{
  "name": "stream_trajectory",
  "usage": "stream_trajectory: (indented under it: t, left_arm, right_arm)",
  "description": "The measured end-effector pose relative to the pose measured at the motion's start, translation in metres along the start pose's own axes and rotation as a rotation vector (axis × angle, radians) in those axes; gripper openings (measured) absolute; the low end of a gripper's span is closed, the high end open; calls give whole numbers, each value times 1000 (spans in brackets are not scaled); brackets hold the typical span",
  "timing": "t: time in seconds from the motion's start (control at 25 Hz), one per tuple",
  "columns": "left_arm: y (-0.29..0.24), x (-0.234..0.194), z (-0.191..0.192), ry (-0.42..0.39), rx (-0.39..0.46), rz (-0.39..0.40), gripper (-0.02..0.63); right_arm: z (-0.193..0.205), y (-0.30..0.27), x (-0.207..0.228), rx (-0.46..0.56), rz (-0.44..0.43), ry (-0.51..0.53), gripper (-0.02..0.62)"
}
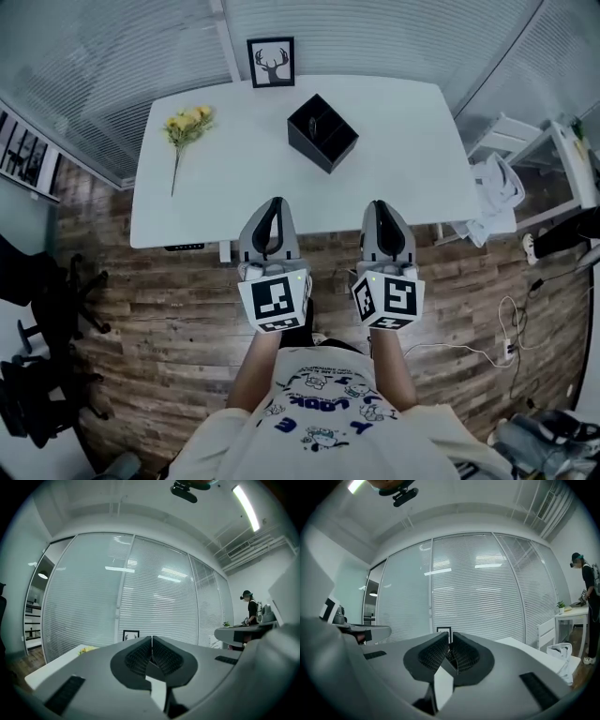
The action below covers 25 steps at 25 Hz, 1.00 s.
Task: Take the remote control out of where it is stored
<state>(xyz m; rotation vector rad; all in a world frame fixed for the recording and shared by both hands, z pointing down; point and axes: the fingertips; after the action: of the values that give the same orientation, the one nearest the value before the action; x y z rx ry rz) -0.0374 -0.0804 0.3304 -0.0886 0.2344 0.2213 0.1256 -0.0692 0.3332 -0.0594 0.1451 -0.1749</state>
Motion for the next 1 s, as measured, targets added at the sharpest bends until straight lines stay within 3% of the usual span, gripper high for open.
stream_trajectory:
  t: [0.48,1.0]
  left_arm:
    - [-112,-30,11,42,-69,37,18]
    - [-180,-37,44,64,-169,76,18]
  right_arm:
    - [8,-98,15,-48,78,-14,49]
    - [36,-157,20,-126,82,-14,48]
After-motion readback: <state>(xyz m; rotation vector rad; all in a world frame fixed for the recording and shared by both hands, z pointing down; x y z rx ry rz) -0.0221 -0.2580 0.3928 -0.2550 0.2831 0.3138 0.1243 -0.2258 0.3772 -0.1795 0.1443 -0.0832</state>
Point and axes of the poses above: the fingertips, and each gripper's own axes: y backward along the fingers, x to its right, z out of its underside, and after that the axes turned 13 degrees about y, right-handed
